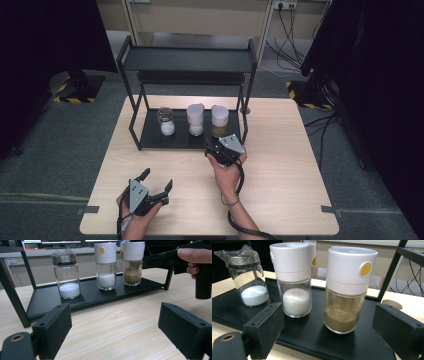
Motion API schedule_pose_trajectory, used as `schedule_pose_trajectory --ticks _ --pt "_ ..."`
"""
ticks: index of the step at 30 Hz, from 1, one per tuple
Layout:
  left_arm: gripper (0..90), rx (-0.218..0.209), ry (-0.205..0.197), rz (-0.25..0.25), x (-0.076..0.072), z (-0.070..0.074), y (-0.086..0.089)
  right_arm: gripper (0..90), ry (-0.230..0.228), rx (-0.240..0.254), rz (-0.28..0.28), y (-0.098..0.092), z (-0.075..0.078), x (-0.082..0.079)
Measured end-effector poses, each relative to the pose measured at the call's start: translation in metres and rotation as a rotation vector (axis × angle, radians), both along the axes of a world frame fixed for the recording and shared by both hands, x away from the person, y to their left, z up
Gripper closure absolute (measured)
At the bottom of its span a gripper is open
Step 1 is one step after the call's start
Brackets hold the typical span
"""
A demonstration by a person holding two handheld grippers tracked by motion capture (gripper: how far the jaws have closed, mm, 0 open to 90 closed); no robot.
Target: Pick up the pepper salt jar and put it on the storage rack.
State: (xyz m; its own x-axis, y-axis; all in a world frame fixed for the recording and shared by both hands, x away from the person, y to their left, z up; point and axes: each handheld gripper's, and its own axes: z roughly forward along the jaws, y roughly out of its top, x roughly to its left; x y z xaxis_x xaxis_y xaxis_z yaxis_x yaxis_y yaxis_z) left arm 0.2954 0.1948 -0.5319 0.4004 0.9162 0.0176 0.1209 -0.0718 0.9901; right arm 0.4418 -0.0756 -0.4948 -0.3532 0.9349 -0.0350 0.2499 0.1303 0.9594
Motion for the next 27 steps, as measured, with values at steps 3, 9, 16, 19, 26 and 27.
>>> schedule_pose_trajectory --ticks 3,9,16,19,26,27 --pt "11.2 0.000 0.000 0.000 0.000 0.000 0.000 10.5 0.001 0.000 0.004 -0.001 0.000 -0.002" --pt "11.2 0.001 0.000 -0.001 0.000 0.000 0.000 10.2 0.005 -0.002 0.011 -0.004 -0.002 -0.007" --pt "11.2 0.002 -0.001 -0.001 0.000 0.000 -0.001 10.0 0.007 -0.002 0.018 -0.007 -0.005 -0.012" --pt "11.2 0.001 0.000 -0.001 0.000 0.000 -0.001 9.9 0.010 -0.004 0.022 -0.008 -0.006 -0.014" --pt "11.1 0.002 0.000 -0.001 0.000 0.000 -0.001 9.3 0.012 -0.002 0.035 -0.013 -0.007 -0.017" --pt "11.2 0.002 0.000 -0.001 0.000 0.000 -0.001 9.2 0.011 -0.001 0.038 -0.014 -0.007 -0.018"
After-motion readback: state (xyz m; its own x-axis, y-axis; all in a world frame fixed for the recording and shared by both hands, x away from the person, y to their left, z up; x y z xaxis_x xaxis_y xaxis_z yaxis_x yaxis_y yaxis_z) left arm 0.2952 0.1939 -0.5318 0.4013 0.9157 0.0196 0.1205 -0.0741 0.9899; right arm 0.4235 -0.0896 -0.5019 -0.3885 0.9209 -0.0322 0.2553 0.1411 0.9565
